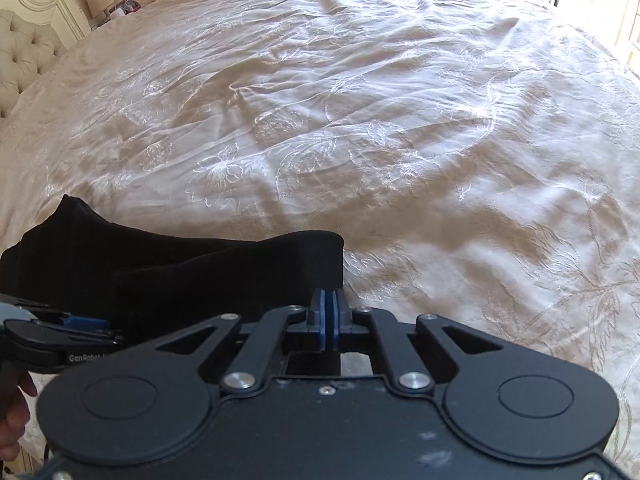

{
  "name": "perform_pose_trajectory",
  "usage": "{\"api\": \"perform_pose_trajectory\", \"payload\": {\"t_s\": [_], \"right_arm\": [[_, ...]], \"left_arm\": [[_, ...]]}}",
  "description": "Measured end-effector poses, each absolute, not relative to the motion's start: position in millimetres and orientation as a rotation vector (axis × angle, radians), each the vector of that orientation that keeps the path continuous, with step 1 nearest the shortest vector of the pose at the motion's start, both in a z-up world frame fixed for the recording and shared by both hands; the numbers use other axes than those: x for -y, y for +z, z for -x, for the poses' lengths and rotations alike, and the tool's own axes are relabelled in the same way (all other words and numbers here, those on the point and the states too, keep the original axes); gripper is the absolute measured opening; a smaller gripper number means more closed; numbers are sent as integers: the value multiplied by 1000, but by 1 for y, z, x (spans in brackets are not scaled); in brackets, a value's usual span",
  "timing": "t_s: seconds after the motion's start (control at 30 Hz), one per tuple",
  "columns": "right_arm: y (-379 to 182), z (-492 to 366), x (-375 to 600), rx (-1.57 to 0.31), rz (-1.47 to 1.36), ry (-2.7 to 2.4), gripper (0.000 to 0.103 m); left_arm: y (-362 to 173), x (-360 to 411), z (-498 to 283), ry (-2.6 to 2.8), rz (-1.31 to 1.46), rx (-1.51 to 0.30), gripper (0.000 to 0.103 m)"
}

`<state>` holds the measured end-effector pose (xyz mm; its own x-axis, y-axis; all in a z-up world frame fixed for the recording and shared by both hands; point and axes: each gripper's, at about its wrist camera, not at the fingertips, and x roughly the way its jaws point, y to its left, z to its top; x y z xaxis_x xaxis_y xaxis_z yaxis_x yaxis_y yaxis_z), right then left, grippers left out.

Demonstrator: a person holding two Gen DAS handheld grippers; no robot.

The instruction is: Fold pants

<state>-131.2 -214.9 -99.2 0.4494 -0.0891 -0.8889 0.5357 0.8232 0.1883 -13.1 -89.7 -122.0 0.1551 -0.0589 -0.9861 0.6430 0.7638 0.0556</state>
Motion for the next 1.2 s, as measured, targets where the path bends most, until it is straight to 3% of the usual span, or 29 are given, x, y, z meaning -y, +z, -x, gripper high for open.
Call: {"api": "perform_pose_trajectory", "payload": {"t_s": [0.2,0.57,1.07,1.2], "right_arm": [[-122,121,220,-1148,-461,-348,9],[-90,109,195,-1043,-455,-151,11],[-118,36,75,-1248,-258,54,13],[-94,21,71,-1182,-327,23,13]], "left_arm": [[-96,71,10,-451,-456,-1301,41],[-50,-8,-2,-189,-375,-1220,41],[-50,-123,-52,-54,-241,-1243,41],[-49,-150,-68,-48,-213,-1237,41]]}}
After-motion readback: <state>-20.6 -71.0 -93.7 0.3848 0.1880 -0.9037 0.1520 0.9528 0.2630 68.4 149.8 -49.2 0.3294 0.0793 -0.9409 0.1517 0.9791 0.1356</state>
